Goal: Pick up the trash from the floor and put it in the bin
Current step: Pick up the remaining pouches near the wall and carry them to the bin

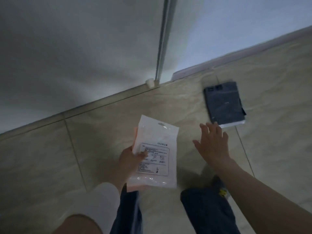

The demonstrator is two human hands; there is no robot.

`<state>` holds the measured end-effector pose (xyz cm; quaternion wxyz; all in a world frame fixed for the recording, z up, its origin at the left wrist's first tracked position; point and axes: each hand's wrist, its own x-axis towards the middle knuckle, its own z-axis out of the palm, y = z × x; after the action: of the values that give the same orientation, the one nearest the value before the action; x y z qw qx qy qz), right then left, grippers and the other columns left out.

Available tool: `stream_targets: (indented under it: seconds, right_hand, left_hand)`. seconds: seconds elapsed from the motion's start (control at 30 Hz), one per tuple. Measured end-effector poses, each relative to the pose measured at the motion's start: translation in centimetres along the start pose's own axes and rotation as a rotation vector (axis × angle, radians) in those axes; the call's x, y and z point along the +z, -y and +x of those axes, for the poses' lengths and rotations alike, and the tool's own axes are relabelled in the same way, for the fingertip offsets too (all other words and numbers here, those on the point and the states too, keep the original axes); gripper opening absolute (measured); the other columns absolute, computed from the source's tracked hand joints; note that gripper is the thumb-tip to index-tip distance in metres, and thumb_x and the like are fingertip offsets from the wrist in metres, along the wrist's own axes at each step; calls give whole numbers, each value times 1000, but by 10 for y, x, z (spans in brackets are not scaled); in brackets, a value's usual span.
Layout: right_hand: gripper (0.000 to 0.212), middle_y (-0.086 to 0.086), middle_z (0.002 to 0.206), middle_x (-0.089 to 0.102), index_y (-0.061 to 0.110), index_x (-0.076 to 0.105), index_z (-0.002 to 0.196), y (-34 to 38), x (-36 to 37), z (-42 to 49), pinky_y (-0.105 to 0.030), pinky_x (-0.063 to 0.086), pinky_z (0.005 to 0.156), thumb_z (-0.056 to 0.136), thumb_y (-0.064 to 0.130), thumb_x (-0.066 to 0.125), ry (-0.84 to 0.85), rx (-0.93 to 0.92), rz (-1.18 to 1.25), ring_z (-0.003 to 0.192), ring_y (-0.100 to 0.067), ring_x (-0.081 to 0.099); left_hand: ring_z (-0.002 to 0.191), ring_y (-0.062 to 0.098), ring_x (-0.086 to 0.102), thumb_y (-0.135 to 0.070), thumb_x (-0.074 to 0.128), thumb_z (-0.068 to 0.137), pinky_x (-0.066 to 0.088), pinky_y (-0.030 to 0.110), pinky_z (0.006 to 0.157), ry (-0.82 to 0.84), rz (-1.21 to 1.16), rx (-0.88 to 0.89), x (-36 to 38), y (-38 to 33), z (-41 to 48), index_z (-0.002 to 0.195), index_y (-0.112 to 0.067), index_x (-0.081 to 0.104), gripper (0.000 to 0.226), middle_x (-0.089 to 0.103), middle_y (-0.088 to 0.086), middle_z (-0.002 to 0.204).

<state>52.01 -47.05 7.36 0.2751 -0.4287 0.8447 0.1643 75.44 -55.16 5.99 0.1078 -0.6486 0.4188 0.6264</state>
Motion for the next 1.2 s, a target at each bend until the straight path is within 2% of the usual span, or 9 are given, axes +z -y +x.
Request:
stream_targets:
  seconds: [0.2, 0.37, 0.5, 0.63, 0.77, 0.87, 1.0, 1.1, 1.2]
  right_hand:
    - [68, -9, 155, 23, 15, 21, 145, -113, -4, 25, -51, 21, 114, 91, 48, 46, 30, 48, 10, 146, -28, 12]
    - [68, -8, 154, 24, 16, 21, 144, -213, -16, 66, -51, 23, 112, 90, 48, 47, 20, 46, -43, 145, -28, 12]
    - [68, -9, 153, 23, 16, 22, 144, -269, -14, 99, -52, 22, 112, 90, 47, 48, 19, 71, -64, 145, -29, 11]
    - [68, -8, 155, 22, 15, 20, 145, -294, 9, 133, -49, 22, 112, 91, 46, 47, 6, 68, -57, 146, -26, 10]
    - [68, -9, 153, 24, 15, 22, 144, -294, 42, 180, -47, 27, 112, 90, 46, 48, -8, 74, 26, 145, -25, 15]
    - [68, -10, 150, 30, 14, 26, 143, -285, 64, 211, -47, 31, 110, 88, 45, 53, -33, 96, 163, 141, -27, 23]
    - [69, -11, 147, 34, 13, 28, 142, -279, 81, 227, -45, 36, 106, 87, 45, 55, -80, 150, 274, 136, -28, 30]
    - [69, -12, 143, 37, 12, 31, 140, -279, 78, 221, -44, 37, 102, 86, 45, 57, -63, 165, 323, 133, -28, 35]
    - [72, -14, 142, 39, 10, 31, 141, -272, 66, 215, -46, 39, 103, 84, 43, 62, -4, 178, 521, 131, -29, 38]
  left_hand:
    - [65, 6, 63, -17, 69, 81, 49, 14, 48, -76, -73, 45, 90, -65, 6, 89, -17, 64, 10, 67, -6, 75]
    - [80, 23, 66, -18, 69, 81, 54, 33, 75, -122, -16, 106, 184, -128, 28, 106, -12, 65, 26, 68, 6, 89]
    - [69, 13, 64, -22, 67, 82, 49, 25, 56, -99, -57, 108, 255, -171, 70, 84, -21, 62, 5, 66, -3, 78]
    - [71, 17, 65, -28, 66, 83, 50, 27, 55, -114, -16, 60, 310, -183, 126, 100, -13, 63, 23, 67, -2, 81]
    - [101, 32, 65, -37, 70, 77, 53, 41, 89, -334, 130, 79, 342, -180, 194, 113, -8, 61, 46, 68, 14, 111]
    - [111, 34, 56, -35, 79, 69, 50, 46, 94, -451, 75, 33, 357, -177, 230, 121, -7, 45, 68, 56, 16, 124]
    - [87, 22, 55, -9, 75, 74, 47, 28, 77, -427, -156, 71, 365, -175, 246, 111, -10, 38, 52, 56, 6, 108]
    - [84, 20, 59, -15, 70, 80, 47, 28, 73, -265, -49, 90, 355, -174, 239, 108, -6, 57, 33, 62, 3, 97]
    - [80, 23, 67, -18, 65, 84, 53, 31, 68, -86, -125, 54, 338, -168, 218, 96, -7, 62, 16, 68, 5, 89]
